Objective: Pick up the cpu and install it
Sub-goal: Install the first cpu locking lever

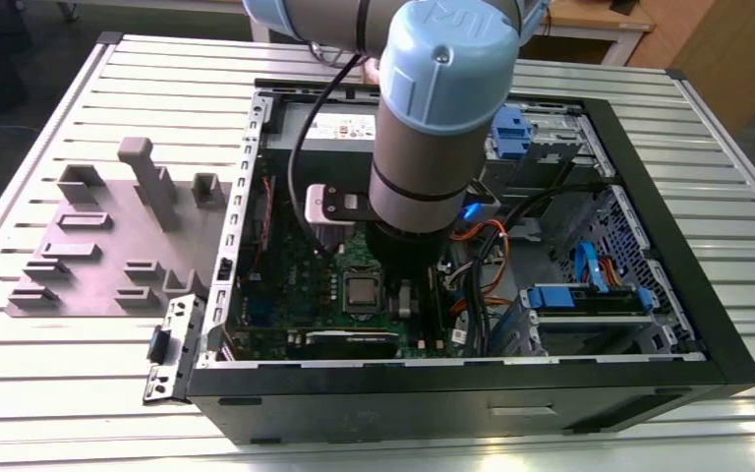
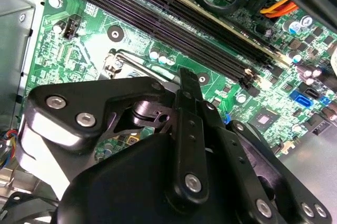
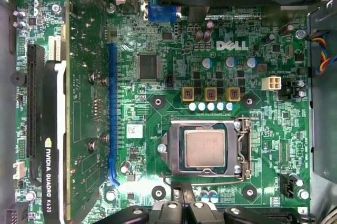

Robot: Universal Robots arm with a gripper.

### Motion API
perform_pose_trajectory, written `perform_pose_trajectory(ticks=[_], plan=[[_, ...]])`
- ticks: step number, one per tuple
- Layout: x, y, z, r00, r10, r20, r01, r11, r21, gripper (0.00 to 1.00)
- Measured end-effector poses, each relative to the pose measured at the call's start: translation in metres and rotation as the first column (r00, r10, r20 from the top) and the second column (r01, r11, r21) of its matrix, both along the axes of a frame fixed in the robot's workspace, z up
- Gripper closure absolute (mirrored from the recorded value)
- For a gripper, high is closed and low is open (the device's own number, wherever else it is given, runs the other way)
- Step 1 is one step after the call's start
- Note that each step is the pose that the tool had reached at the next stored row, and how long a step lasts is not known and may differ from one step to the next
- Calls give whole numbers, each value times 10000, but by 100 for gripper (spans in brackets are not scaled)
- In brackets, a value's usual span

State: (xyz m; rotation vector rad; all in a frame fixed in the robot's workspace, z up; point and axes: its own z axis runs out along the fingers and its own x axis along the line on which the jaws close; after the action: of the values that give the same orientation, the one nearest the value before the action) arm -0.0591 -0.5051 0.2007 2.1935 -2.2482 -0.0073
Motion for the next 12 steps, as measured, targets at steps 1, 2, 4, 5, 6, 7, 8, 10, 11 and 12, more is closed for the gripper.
perform_pose_trajectory(ticks=[1, 2, 4, 5, 6, 7, 8, 10, 11, 12], plan=[[0, 3, -1, 10000, 6, 1, -6, 10000, 13, 89], [-1, 7, -1, 10000, 10, 2, -10, 10000, 23, 89], [-1, 11, -1, 10000, 24, 5, -24, 10000, 47, 89], [-3, 12, -2, 10000, 29, 8, -29, 10000, 54, 89], [-8, 13, -2, 10000, 42, 9, -42, 10000, 59, 89], [-10, 13, -2, 10000, 66, 10, -66, 10000, 63, 89], [-11, 13, -4, 9999, 106, 12, -106, 9999, 65, 89], [-13, 12, -7, 9998, 197, 26, -198, 9998, 65, 89], [-14, 12, -9, 9997, 231, 34, -232, 9997, 64, 89], [-14, 11, -13, 9997, 256, 39, -256, 9997, 65, 89]])
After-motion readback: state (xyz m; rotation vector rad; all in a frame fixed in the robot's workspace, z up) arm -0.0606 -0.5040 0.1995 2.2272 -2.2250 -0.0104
